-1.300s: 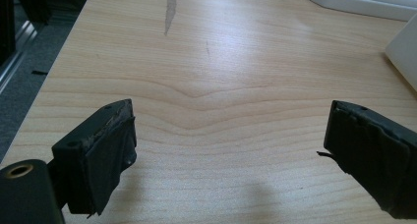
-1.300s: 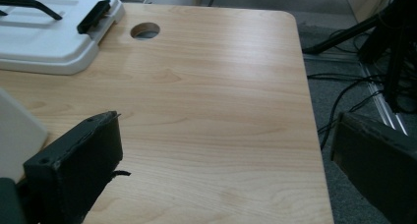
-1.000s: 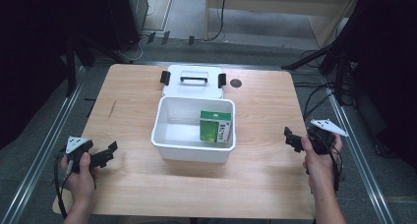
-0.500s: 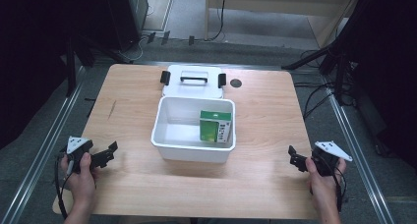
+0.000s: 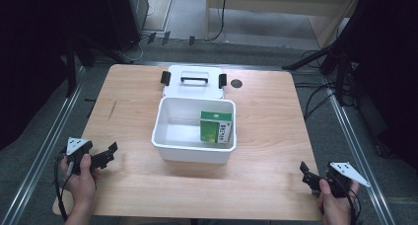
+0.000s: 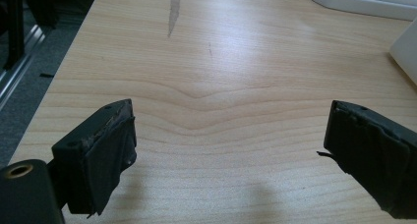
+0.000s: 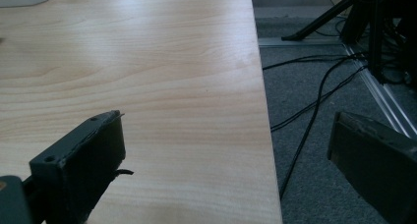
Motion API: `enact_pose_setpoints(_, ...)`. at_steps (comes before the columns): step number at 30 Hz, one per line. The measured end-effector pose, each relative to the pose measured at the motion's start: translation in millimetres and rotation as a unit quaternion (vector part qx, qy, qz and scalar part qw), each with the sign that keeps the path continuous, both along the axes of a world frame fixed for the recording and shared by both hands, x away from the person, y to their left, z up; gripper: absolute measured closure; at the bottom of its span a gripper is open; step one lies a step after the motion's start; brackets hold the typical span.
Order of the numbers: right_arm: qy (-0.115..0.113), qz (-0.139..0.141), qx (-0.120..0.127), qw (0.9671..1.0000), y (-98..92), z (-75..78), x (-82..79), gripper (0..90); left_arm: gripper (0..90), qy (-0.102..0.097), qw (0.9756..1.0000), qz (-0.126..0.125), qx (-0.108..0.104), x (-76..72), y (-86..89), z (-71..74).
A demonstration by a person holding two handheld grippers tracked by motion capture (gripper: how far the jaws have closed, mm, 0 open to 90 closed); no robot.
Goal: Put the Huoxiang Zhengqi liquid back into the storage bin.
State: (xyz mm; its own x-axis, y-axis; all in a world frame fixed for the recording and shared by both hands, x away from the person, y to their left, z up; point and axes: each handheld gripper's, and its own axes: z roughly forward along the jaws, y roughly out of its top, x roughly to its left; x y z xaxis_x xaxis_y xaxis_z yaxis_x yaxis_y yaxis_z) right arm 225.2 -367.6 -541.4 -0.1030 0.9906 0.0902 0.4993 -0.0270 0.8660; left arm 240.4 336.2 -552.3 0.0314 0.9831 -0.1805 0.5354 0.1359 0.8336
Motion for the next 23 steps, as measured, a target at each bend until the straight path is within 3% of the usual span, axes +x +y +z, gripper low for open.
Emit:
enact_pose_setpoints(4, -0.005, -0.002, 0.011, 0.9999, -2.5, -2.2, -4.0, 0.8, 6.4, 0.001, 1.0000, 0.002, 0.002, -0.3, 0.3, 0.2)
enact_pose_setpoints(9, -0.007, -0.004, 0.001, 1.0000, -0.3, -4.3, -4.0, 0.8, 6.4, -0.002, 1.0000, 0.002, -0.001, -0.6, 0.7, 0.0)
enact_pose_setpoints(14, -0.010, -0.008, 0.014, 0.9998, -1.6, -4.5, -6.7, 0.8, 6.4, 0.001, 1.0000, 0.000, 0.001, -0.1, 0.3, 0.0)
enact_pose_setpoints(20, -0.007, 0.003, 0.010, 0.9999, 0.7, -4.4, -8.2, 0.8, 6.4, 0.002, 1.0000, 0.002, 0.001, 0.3, 0.4, 0.0)
enact_pose_setpoints(23, -0.015, -0.001, 0.027, 0.9995, -2.1, -4.3, -9.9, 0.8, 6.4, 0.002, 1.0000, 0.001, 0.002, 0.6, 0.1, 0.2)
